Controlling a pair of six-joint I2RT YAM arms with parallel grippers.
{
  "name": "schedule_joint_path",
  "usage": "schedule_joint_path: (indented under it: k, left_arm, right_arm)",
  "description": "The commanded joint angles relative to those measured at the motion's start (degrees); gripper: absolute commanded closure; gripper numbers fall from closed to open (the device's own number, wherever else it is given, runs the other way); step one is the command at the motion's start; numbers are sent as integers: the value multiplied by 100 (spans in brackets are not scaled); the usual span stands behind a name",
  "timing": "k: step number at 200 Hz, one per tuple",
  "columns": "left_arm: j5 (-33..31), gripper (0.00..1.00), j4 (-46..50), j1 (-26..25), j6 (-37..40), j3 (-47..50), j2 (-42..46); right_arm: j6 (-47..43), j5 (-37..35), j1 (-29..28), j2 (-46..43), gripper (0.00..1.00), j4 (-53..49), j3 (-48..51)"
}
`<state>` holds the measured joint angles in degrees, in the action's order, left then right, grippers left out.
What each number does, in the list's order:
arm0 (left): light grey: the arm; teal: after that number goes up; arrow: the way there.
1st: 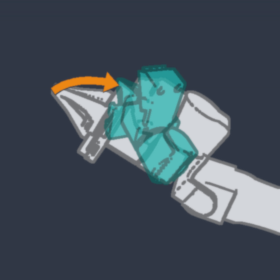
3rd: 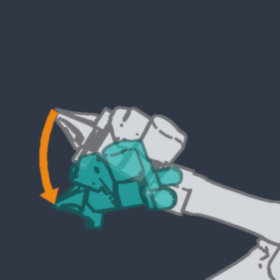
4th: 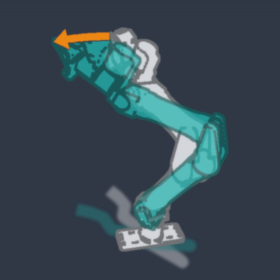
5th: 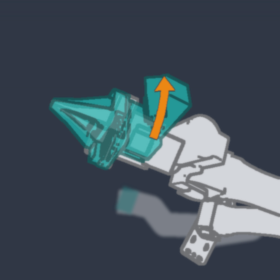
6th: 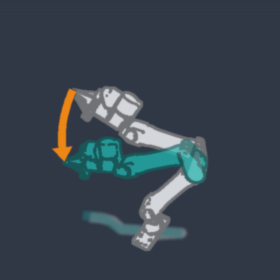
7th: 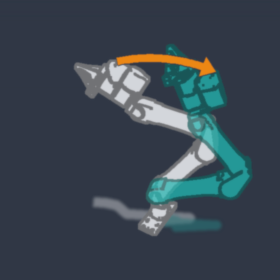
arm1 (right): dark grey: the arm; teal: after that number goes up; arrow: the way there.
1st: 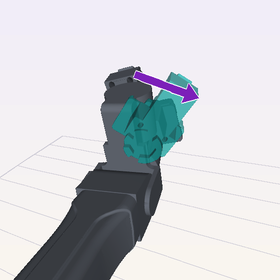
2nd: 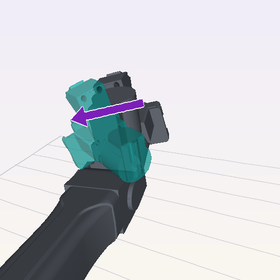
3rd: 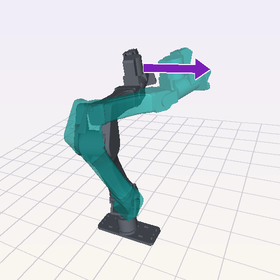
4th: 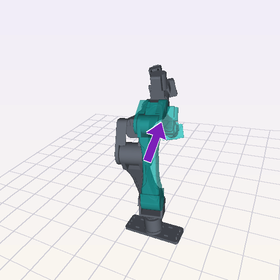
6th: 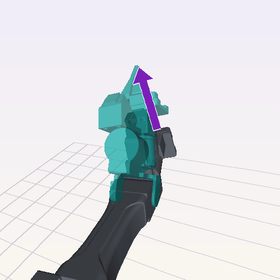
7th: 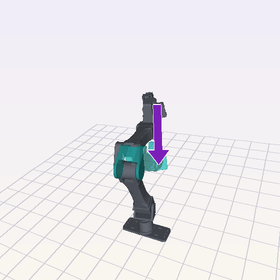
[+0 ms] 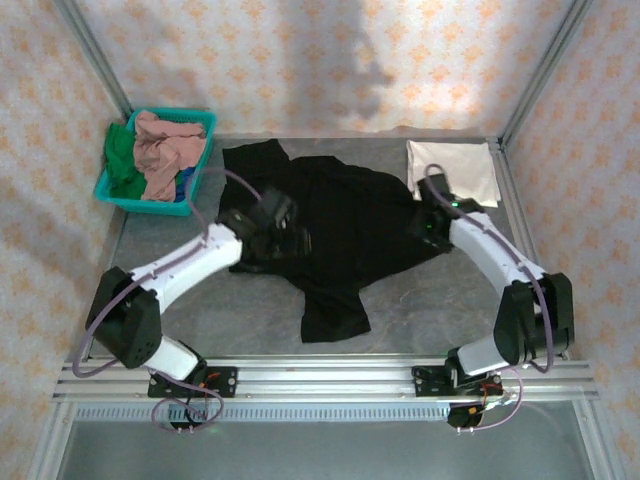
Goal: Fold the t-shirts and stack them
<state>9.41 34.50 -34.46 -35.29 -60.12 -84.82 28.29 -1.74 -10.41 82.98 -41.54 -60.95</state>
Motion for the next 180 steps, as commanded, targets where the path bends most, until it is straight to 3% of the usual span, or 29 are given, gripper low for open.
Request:
schedule_joint_path:
  k: [1, 31, 83, 113, 136, 154, 180]
  left_arm:
    - [-428, 25, -428, -641, -1316, 873, 517]
    - [-611, 23, -1043, -1692, -1804, 1484, 850]
    - [-441, 26, -1225, -2302, -1938, 1322, -40]
    - [-598, 26, -697, -2474, -1976, 1357, 88]
    - [-572, 24, -805, -2664, -2049, 1573, 239]
    - [-469, 25, -754, -2780, -2076, 1505, -65]
    - [-518, 26, -605, -2891, -2105, 1380, -411]
  right_arm:
    - [-182, -124, 476, 130, 35, -31, 386]
    - [-322, 281, 1173, 614, 36, 480, 384]
    - [-330, 1234, 1289, 1228, 39, 1140, 67]
    - [-419, 815, 997, 1238, 42, 975, -13]
    - [-494, 533, 688, 1501, 47, 837, -189]
    - [-508, 288, 549, 1790, 53, 605, -378]
    - [-585, -24, 435, 1988, 54, 462, -468]
